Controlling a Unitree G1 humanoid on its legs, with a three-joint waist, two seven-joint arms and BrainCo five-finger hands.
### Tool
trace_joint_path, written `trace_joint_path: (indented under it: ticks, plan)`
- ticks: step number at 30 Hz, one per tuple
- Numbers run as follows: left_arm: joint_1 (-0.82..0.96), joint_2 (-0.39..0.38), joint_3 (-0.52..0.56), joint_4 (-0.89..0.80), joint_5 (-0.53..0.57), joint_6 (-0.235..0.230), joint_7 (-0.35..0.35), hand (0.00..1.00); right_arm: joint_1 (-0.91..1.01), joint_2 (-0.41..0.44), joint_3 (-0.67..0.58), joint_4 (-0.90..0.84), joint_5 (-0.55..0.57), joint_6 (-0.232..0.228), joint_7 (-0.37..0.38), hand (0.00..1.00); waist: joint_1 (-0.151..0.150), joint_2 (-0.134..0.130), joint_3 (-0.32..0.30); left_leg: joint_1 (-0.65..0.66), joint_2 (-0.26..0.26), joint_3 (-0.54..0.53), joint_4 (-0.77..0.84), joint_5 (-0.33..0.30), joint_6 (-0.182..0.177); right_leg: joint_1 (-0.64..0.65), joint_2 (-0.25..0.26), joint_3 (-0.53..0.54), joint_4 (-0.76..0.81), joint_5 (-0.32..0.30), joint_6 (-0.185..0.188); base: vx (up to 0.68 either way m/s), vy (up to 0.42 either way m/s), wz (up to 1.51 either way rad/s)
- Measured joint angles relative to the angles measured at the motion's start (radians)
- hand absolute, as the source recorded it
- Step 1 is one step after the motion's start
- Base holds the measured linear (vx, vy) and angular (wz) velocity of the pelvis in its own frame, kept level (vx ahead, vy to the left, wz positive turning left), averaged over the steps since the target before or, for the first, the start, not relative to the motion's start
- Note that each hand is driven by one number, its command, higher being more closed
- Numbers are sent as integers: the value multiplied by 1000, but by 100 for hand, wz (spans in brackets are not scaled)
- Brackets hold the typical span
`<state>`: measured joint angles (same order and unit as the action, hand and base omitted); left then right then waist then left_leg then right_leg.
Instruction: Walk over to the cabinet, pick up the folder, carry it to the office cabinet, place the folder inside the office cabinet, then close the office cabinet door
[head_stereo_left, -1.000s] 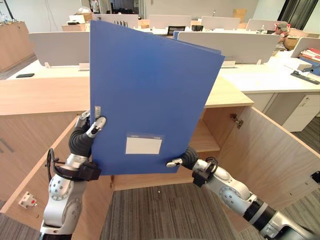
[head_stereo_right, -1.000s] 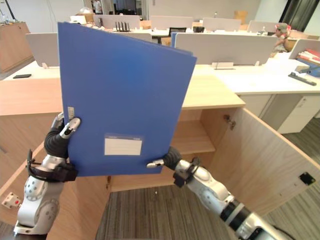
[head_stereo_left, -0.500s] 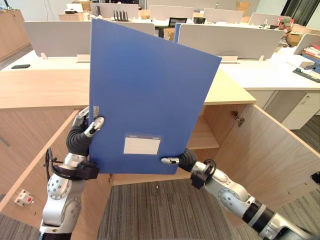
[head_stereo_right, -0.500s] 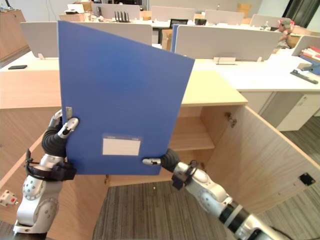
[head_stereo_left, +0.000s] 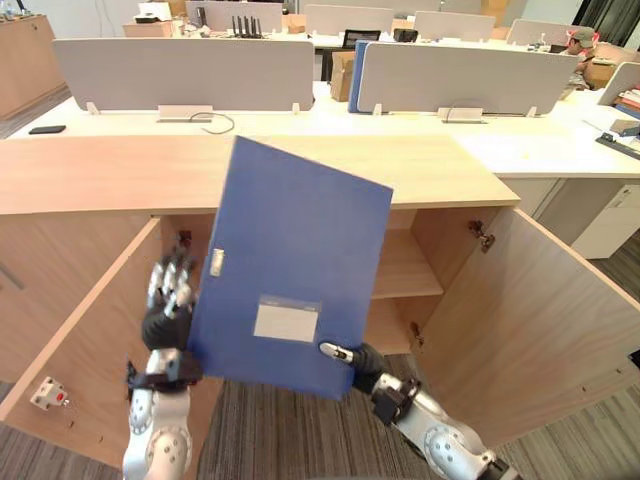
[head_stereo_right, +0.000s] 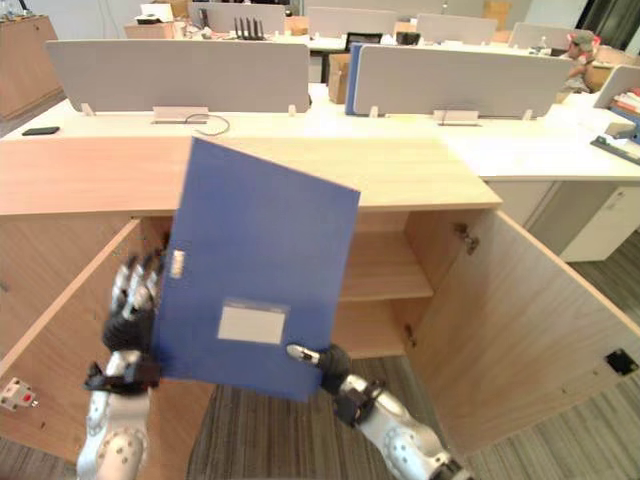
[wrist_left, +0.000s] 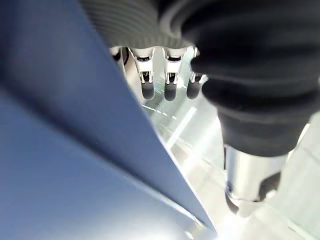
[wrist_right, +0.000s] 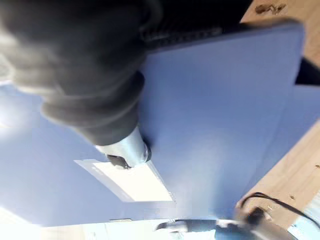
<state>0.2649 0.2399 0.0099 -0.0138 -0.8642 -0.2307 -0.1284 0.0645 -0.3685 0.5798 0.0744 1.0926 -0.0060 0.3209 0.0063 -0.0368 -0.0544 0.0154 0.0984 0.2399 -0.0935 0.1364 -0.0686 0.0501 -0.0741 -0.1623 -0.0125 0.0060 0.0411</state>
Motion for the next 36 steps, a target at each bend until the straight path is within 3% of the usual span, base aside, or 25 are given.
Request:
trace_joint_path:
  ticks: [5, 10, 18, 22, 24, 29, 36]
  plan:
    - [49, -82, -20, 372, -7, 125, -18, 0, 146, 141, -243, 12, 28, -25, 27, 100, -15, 7, 11, -18, 2, 0, 0, -7, -8, -20, 2, 1, 3, 2, 4, 0, 0, 0]
    - [41, -116, 66, 659, -9, 148, -21, 0, 220, 179, -335, 194, 22, -32, 15, 100, -17, 11, 14, -15, 1, 2, 1, -10, -7, -18, 2, 2, 4, -1, 8, 0, 0, 0]
    - [27, -144, 220, 1022, 72, 185, -27, 0, 244, 181, -399, 565, -242, 20, -12, 100, -16, 40, 39, 16, 1, 22, 0, -20, -8, 4, 1, 19, 4, -3, 11, -7, 4, -6]
    - [36, -164, 288, 1071, 204, 192, -29, 0, 229, 180, -437, 702, -418, 21, -18, 100, -16, 47, 45, 22, 0, 26, -1, -27, -12, 2, 0, 26, 7, -10, 13, -40, 16, -4]
    - [35, -176, 328, 1085, 281, 192, -29, 0, 187, 186, -467, 786, -449, 21, -20, 100, -16, 47, 45, 23, -2, 25, -1, -28, -11, 3, -2, 26, 9, -14, 13, 0, 0, 0]
    - [34, -210, 397, 1089, 319, 189, -15, 0, 86, 232, -518, 966, -318, 29, -57, 100, -5, 49, 46, 23, -8, 24, -1, -31, -9, 4, -8, 25, 9, -13, 13, 0, 0, 0]
    - [1, -213, 363, 1105, 318, 178, 5, 0, -47, 258, -559, 1007, -20, 31, -109, 100, 14, 62, 59, 23, -17, 24, -1, -29, -2, 5, -16, 24, 13, -11, 18, 0, 0, 0]
